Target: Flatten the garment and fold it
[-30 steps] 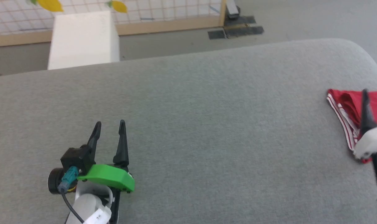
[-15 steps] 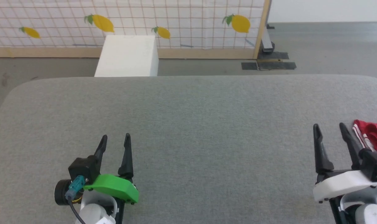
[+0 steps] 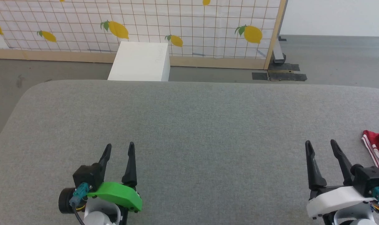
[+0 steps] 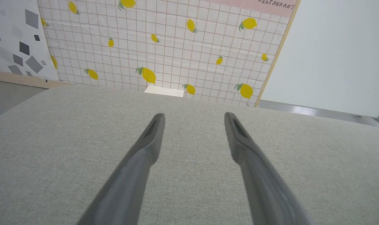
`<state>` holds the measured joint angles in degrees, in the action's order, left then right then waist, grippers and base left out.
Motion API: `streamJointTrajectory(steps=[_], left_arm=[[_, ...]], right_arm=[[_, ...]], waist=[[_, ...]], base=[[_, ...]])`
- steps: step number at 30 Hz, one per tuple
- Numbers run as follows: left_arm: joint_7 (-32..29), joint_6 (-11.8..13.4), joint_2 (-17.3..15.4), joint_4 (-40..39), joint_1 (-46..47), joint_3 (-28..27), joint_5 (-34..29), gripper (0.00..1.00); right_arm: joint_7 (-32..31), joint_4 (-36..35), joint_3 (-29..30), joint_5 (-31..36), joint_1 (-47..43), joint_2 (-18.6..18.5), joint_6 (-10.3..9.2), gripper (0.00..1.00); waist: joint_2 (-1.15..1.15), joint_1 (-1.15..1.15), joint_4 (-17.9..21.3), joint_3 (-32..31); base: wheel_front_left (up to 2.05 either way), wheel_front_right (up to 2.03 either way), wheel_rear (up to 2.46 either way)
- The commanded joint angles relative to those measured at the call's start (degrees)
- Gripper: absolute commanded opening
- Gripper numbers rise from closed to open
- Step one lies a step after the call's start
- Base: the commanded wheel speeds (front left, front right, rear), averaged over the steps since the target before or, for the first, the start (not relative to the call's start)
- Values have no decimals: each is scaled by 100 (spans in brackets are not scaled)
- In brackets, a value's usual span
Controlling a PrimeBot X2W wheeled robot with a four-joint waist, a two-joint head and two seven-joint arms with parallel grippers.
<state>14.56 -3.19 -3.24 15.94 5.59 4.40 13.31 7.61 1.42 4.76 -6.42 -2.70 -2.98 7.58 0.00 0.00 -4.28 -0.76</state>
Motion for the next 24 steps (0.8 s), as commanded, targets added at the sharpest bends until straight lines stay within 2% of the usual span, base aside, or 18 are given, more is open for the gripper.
streamJointTrajectory(steps=[1, 7, 8, 24], left_arm=[[43, 41, 29, 6, -68, 5, 57, 100], [43, 69, 32, 38, -80, 28, 60, 100], [43, 71, 32, 47, -78, 34, 58, 0], [-80, 41, 4, -40, -21, 0, -53, 0]], right_arm=[[44, 25, -14, -54, -79, 9, -9, 100], [87, 84, -36, -135, -88, 9, -9, 100], [90, 99, -41, -144, -88, 10, -9, 0], [14, 75, -54, -56, 8, 0, 1, 0]], waist=[[0, 0, 4, -7], [0, 0, 7, -23], [0, 0, 6, -24], [0, 0, 29, -20]], base=[[0, 0, 0], [0, 0, 0], [0, 0, 0], [0, 0, 0]])
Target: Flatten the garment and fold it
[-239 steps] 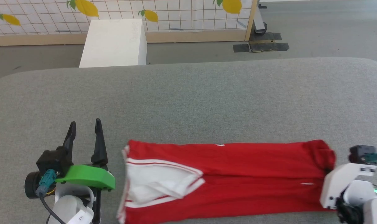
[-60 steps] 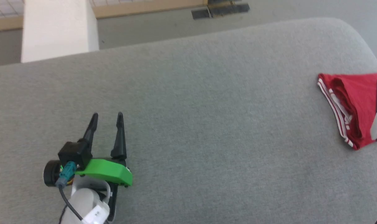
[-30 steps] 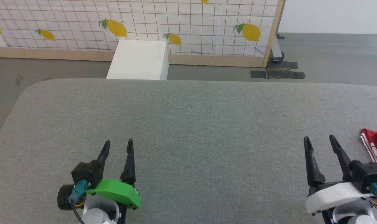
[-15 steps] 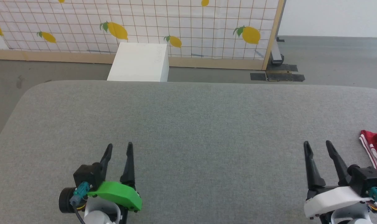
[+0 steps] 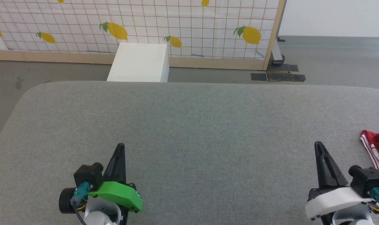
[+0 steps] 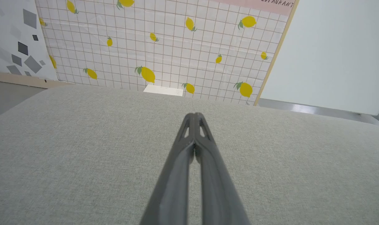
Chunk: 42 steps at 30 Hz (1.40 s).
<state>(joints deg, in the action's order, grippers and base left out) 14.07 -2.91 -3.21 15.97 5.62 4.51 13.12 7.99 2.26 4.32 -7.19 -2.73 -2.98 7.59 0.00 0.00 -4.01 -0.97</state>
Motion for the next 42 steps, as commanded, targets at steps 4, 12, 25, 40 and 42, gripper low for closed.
streamJointTrajectory(steps=[4, 12, 25, 40, 42], left_arm=[[-76, 22, 2, -94, -41, -25, -76, 0], [-167, 40, 5, -196, -77, -54, -160, 0], [-315, 70, 8, -364, -135, -102, -298, 0], [-486, 104, 12, -557, -201, -156, -457, 0], [-508, 109, 13, -582, -210, -164, -477, 0]], right_arm=[[-50, -16, -24, 44, 20, 1, -1, 0], [-101, -30, -52, 90, 37, 1, -1, 0], [-185, -53, -97, 165, 65, 2, -2, 0], [-281, -80, -150, 252, 98, 4, -4, 0], [-293, -84, -157, 263, 102, 4, -4, 0]], waist=[[0, 0, 14, 4], [0, 0, 41, 10], [0, 0, 84, 21], [0, 0, 134, 33], [0, 0, 140, 34]], base=[[0, 0, 0], [0, 0, 0], [0, 0, 0], [0, 0, 0], [0, 0, 0]])
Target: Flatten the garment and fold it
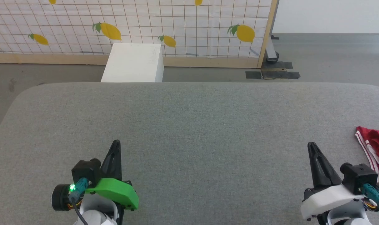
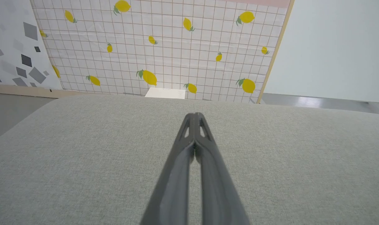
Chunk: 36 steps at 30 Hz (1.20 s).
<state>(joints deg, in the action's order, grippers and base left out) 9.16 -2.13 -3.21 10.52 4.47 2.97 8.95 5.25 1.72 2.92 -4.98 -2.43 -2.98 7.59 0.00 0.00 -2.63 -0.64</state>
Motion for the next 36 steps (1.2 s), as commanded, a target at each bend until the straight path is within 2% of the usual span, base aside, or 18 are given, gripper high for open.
streamJointTrajectory(steps=[1, 36], left_arm=[[-27, 33, 13, -48, -100, -13, -69, 0], [-424, 113, 22, -497, -255, -140, -438, 0]], right_arm=[[-24, -32, -19, 48, 74, 4, -4, 0], [-248, -94, -141, 249, 150, 7, -6, 0]], waist=[[0, 0, 5, 1], [0, 0, 120, 29]], base=[[0, 0, 0], [0, 0, 0]])
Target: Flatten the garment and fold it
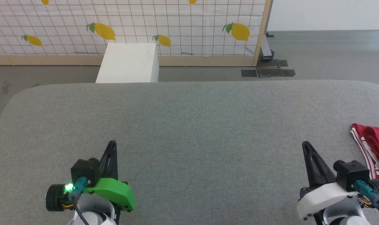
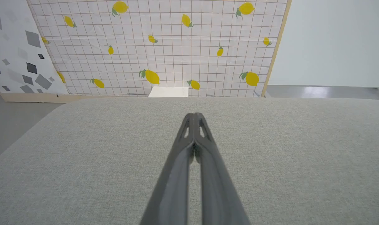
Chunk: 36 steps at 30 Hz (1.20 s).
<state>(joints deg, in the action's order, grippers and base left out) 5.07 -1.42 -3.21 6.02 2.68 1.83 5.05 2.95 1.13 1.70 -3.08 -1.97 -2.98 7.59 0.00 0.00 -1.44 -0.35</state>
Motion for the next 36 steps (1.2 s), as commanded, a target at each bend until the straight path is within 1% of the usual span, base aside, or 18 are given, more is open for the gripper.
streamJointTrajectory(steps=[1, 36], left_arm=[[-28, 45, 22, -61, -81, -30, -60, 0], [-447, 130, 32, -534, -245, -164, -449, 0]], right_arm=[[-25, -37, -23, 65, 106, 7, -7, 0], [-261, -103, -151, 278, 186, 10, -9, 0]], waist=[[0, 0, 5, 1], [0, 0, 127, 31]], base=[[0, 0, 0], [0, 0, 0]])
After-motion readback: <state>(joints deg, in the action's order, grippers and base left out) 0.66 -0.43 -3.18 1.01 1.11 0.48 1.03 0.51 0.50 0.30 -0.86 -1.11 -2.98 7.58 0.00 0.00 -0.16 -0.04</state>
